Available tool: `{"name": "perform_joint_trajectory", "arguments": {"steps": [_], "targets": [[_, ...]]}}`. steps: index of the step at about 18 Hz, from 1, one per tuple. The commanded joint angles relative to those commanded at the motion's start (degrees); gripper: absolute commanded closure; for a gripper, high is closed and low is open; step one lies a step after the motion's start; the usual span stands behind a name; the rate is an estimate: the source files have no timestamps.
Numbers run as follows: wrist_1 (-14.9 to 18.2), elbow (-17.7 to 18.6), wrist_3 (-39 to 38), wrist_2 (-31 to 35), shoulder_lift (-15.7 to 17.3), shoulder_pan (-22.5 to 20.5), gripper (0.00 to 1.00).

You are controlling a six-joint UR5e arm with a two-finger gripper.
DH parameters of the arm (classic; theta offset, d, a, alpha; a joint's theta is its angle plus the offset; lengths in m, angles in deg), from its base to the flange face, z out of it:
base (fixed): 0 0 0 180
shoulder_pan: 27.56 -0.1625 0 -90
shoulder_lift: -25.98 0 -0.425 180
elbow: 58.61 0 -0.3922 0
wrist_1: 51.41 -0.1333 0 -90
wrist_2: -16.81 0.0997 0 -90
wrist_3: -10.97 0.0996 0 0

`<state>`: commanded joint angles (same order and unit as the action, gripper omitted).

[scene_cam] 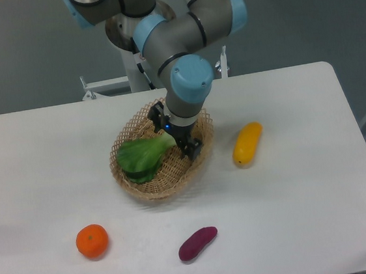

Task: Pick up the green vegetable from the basket
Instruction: 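Move the open gripper over the bok choy in the basket, then lower the gripper onto the bok choy stem and close it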

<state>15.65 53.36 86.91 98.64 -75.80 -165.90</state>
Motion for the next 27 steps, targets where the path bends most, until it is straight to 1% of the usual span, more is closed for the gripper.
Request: {"name": "perform_joint_trajectory", "arguments": {"steps": [1, 4, 5, 6, 9, 11, 14, 17, 20, 24, 27], "targets": [[-0.8, 0.7, -0.1, 0.0, 0.0, 0.0, 0.0], [-6.4, 3.9, -0.6, 0.1, -0.1, 0.1, 0.0], [-7.9, 4.8, -0.8, 0.1, -0.2, 0.1, 0.0], [-8.7, 5.4, -0.9, 0.1, -0.2, 0.1, 0.0], [-9.0, 6.8, -1.1, 0.2, 0.0, 0.1, 0.0], [-9.0, 7.5, -1.6, 1.7, 0.0, 1.3, 0.0], [-9.2, 7.5, -4.4, 3.4, -0.6, 2.7, 0.0], [-10.7, 7.6, -5.4, 3.4, -0.8, 2.9, 0.0], [-10.8, 7.7, -5.5, 3.4, -0.7, 2.9, 0.25], [-10.8, 7.7, -8.3, 3.4, -0.7, 3.3, 0.56], [-10.8, 7.0, -8.3, 3.3, -0.3, 3.3, 0.67]]}}
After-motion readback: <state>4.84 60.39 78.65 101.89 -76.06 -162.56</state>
